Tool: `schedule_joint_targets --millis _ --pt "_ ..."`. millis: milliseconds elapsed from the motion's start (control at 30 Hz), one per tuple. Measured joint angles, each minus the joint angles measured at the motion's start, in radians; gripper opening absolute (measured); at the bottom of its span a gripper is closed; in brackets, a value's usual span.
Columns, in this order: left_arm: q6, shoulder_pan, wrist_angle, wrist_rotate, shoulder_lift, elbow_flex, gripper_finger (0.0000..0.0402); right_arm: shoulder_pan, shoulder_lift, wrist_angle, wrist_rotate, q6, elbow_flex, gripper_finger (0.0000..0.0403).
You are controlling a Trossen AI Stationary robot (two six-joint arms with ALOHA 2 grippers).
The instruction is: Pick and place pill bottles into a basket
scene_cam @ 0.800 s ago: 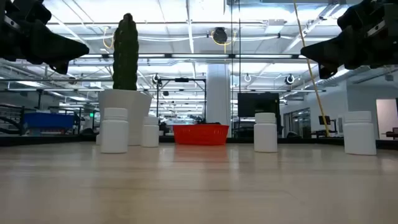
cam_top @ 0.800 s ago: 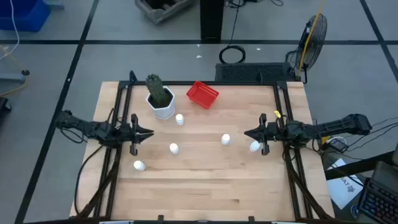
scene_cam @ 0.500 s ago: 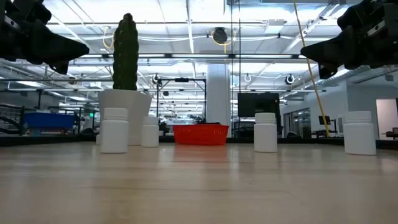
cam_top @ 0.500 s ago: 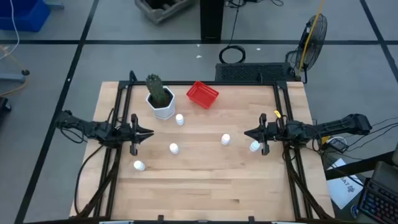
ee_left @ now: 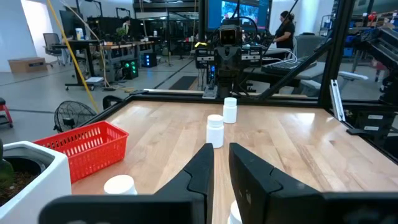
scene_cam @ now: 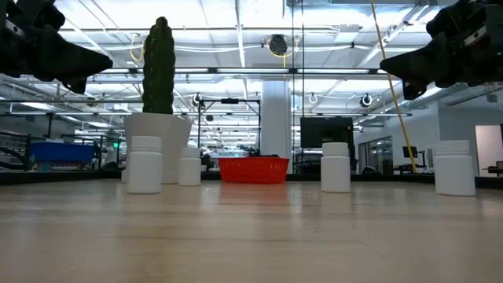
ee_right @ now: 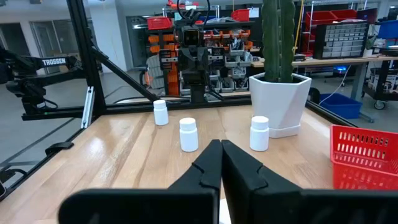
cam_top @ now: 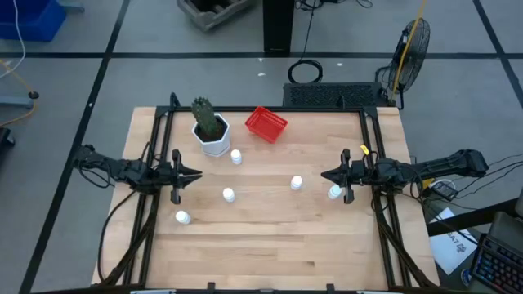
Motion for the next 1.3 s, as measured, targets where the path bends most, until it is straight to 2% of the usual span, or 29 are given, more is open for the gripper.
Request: schedule_joint_targets --millis 633,800,1033,1200,1300 --pt "0.0 0.0 0.0 0.0 0.0 0.0 0.0056 0.0 0.0 0.001 0.0 0.0 0.0 0.0" --pt "0.0 0.0 0.0 0.0 0.0 0.0 0.0056 0.0 0.0 0.055 0.0 0.002 0.0 0.0" --pt "0.0 0.0 0.0 0.0 0.0 0.0 0.0056 0.0 0.0 0.1 -0.03 0.14 0.0 0.0" --pt "0.0 0.0 0.0 0.0 0.0 0.0 0.0056 0.0 0.007 0.156 0.064 0.135 0.0 0.0" --pt "0.0 0.0 0.0 0.0 0.0 0.0 0.0056 0.0 0.007 0.191 0.211 0.208 0.0 0.0"
